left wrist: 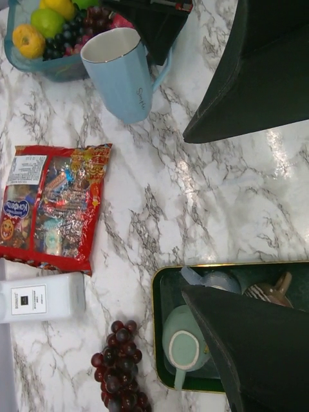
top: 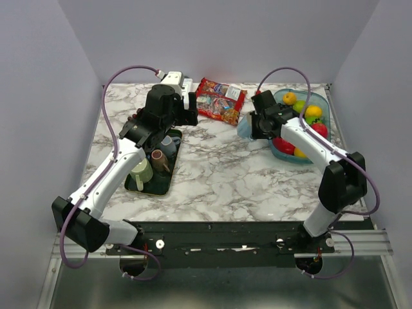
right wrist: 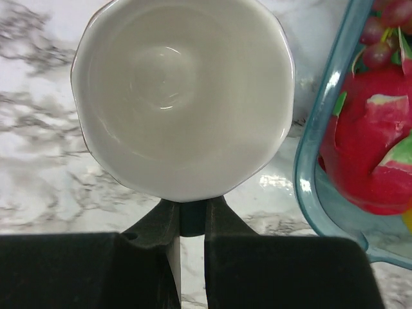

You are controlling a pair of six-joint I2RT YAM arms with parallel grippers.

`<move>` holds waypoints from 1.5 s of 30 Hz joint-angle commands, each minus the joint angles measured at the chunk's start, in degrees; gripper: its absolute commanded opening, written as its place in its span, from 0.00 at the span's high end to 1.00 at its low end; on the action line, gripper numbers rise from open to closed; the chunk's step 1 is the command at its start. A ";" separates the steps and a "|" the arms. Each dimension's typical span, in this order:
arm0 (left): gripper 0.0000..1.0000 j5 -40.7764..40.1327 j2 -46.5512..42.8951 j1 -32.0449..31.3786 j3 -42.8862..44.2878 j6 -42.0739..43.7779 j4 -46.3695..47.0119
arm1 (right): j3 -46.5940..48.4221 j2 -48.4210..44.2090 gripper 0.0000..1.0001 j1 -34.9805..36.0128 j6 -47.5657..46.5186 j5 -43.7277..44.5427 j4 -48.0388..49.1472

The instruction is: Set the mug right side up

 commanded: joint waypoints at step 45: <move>0.01 -13.38 -3.62 2.73 -7.74 -4.14 -14.18 | 15.24 10.56 0.05 1.42 -2.38 10.83 -8.41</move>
